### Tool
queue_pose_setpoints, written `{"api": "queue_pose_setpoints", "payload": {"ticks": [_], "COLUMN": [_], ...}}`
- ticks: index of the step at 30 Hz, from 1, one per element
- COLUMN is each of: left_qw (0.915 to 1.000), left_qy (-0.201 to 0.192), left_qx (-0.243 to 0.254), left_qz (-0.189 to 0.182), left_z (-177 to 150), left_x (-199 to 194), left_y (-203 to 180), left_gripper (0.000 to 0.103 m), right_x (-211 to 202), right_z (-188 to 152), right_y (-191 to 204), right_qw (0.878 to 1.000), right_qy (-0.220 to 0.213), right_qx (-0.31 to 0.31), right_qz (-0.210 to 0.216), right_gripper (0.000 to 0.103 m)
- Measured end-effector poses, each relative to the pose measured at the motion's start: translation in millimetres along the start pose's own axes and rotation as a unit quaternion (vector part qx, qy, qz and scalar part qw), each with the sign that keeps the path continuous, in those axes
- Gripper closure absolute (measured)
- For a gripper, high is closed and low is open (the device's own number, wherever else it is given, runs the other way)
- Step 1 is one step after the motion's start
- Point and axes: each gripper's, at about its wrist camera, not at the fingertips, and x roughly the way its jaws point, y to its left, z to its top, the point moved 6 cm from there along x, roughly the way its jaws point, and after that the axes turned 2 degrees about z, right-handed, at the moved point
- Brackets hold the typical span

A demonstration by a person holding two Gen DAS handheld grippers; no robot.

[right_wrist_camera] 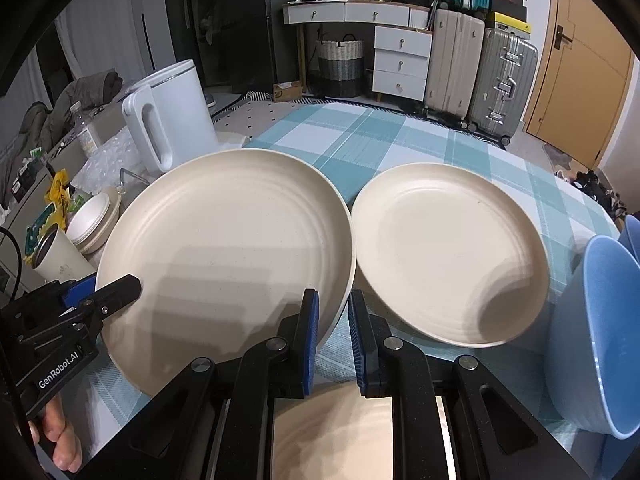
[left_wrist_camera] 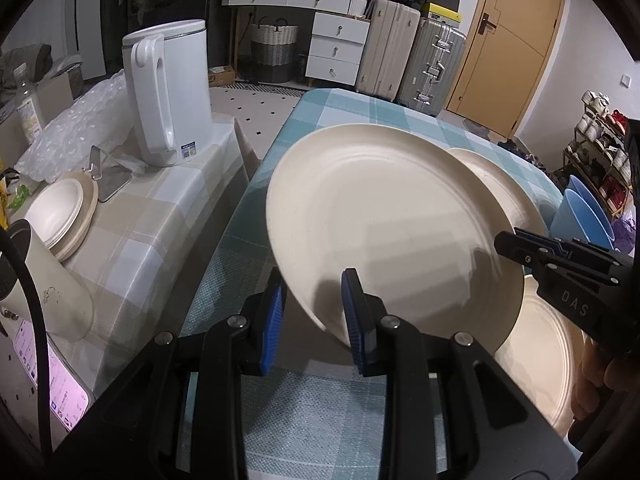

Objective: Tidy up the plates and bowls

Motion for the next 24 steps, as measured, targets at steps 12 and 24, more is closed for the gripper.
{"api": "queue_pose_setpoints", "payload": {"ticks": [12,24], "left_qw": [0.9997,0.9984], "left_qy": [-0.011,-0.016], "left_qx": [0.017,0.044], "left_qz": [-0.015,-0.033], "left_z": [3,-3], "left_x": [-22,-44], "left_y": [-20,-54], "left_gripper": [0.078,0.078], "right_x": [-34,-69], "right_z": [-4,-14], "right_y": [-10,-28], "right_qw": [1.0,0.999], "right_qy": [-0.02,-0.036], "right_qx": [0.009,0.026], "right_qz": [-0.013,-0.028], "right_gripper": [0.087,0.087]}}
